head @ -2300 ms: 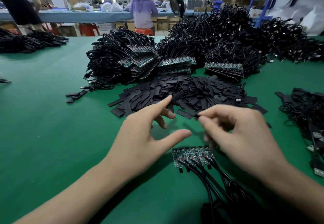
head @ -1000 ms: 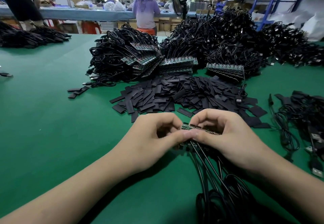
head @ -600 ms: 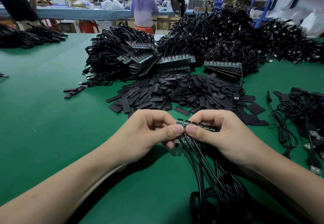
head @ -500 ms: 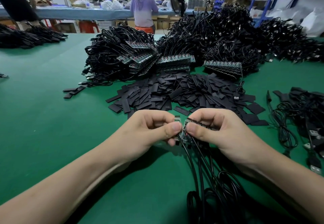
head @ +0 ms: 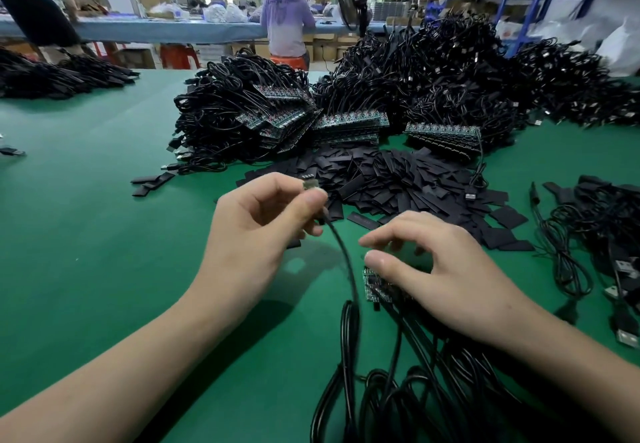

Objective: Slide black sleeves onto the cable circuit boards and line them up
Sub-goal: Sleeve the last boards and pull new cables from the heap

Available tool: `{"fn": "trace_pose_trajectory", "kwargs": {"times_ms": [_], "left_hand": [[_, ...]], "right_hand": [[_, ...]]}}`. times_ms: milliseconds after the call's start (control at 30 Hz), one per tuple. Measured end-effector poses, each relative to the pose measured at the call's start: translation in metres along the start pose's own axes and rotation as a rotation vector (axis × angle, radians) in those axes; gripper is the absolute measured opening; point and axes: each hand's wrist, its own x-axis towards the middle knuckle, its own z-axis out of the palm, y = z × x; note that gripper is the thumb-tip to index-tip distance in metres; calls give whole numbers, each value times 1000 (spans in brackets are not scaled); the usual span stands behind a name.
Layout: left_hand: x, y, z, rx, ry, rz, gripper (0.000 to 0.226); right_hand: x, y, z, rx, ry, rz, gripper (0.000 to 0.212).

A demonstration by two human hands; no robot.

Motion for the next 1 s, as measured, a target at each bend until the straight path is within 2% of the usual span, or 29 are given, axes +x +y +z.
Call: {"fn": "trace_pose_trajectory", "kwargs": {"times_ms": [100, 233, 333, 467, 533, 600, 700, 733, 833, 933, 1000], "left_hand": [[-3, -1, 4, 132, -24, 92, 19], [-6, 2, 7, 65, -107, 66, 15], [-5, 3, 6, 114, -162, 34, 24], [-8, 4, 2, 163, -404, -67, 38], [-13, 6, 3, 153, -557, -124, 34], [-15, 8, 3, 157, -701, -157, 30], [-16, 10, 2, 119, -856, -254, 46], [-16, 12, 1, 84, -888, -293, 45], [-15, 16, 0, -47, -858, -340, 26], [-11, 14, -1, -12, -623, -258, 35], [-11, 12, -3, 108, -555, -141, 43]], "right_hand": [[-3, -9, 2, 111, -107, -73, 30], [-4, -13, 4, 217, -203, -51, 10], [-2, -15, 0, 503, -230, 5, 18], [-1, -13, -7, 864, -128, 85, 15], [-1, -12, -8, 971, -44, 112, 16], [-1, -12, -7, 1048, 23, 129, 16], [0, -11, -6, 1092, 88, 125, 15], [0, -11, -6, 1098, 108, 124, 15], [2, -8, -9, 1083, 140, 136, 16], [3, -5, -10, 1011, 143, 157, 21], [3, -4, -10, 950, 151, 170, 23]]}}
